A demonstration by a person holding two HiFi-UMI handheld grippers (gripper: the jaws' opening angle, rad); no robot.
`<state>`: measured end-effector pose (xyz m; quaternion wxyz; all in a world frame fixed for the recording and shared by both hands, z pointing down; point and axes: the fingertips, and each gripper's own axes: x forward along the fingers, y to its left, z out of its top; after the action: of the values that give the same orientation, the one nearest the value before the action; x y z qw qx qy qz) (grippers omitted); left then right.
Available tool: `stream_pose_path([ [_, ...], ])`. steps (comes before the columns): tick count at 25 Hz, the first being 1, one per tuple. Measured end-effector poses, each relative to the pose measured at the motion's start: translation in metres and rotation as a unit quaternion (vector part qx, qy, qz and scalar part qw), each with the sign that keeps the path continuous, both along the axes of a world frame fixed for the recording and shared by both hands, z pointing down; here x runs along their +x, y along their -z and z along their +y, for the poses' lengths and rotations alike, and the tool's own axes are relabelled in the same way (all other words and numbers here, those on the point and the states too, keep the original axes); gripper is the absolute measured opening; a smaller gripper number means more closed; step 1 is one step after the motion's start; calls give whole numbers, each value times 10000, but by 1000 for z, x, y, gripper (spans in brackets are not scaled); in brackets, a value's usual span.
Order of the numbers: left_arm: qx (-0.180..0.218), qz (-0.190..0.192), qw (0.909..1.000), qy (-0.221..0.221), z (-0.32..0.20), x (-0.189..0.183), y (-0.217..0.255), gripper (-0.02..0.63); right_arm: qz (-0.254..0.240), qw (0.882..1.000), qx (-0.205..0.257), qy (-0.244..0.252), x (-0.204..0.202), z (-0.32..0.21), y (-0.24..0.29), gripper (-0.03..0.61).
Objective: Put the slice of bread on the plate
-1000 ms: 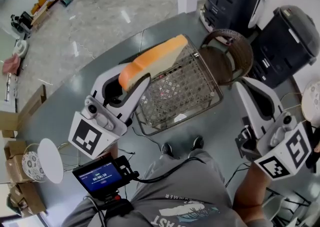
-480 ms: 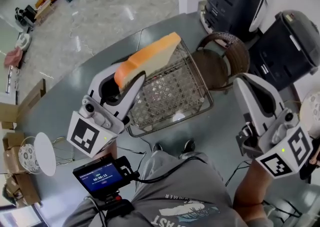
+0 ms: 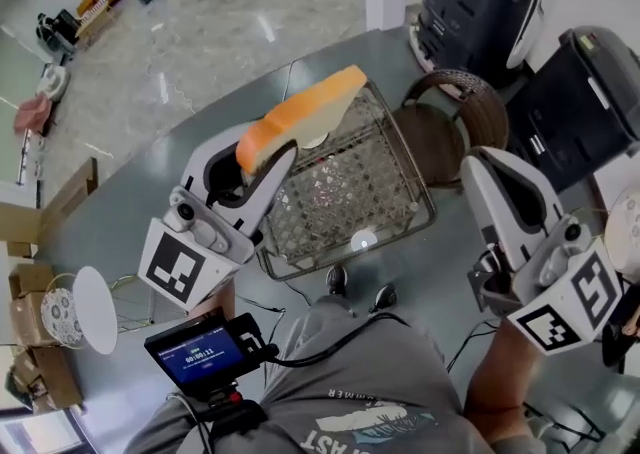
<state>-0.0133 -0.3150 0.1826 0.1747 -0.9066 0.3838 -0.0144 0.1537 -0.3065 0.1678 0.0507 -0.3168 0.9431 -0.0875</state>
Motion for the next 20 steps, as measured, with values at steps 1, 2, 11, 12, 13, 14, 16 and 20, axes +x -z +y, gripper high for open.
stream_pose_path([
  [1,36,5,10000,-5,-3,-5,4,101,6,10000,39,-43,-3,0,4,6],
  [2,46,9,10000,5,-5,-11,7,101,10,9999,70,-78,-8,-1,8,6],
  [11,2,-123,9999,-84,-39,-37,-1,100,82,9996,-86,-247,-34,-15,-4,6],
  [12,2,-90,9999,-107,-45,-38,-3,101,96,9995,-120,-288,-35,-17,-6,6],
  [13,8,-47,9999,-142,-50,-38,-4,101,106,9993,-154,-332,-36,-20,-8,6],
  [14,3,-10,9998,-188,-56,-37,-7,100,116,9991,-187,-375,-36,-22,-11,6],
  [16,-67,-25,9997,-223,-70,-35,-18,101,141,9986,-244,-449,-34,-28,-16,6],
  [20,-277,-131,9994,-148,-99,-38,-42,101,194,9974,-360,-591,-32,-37,-23,6],
])
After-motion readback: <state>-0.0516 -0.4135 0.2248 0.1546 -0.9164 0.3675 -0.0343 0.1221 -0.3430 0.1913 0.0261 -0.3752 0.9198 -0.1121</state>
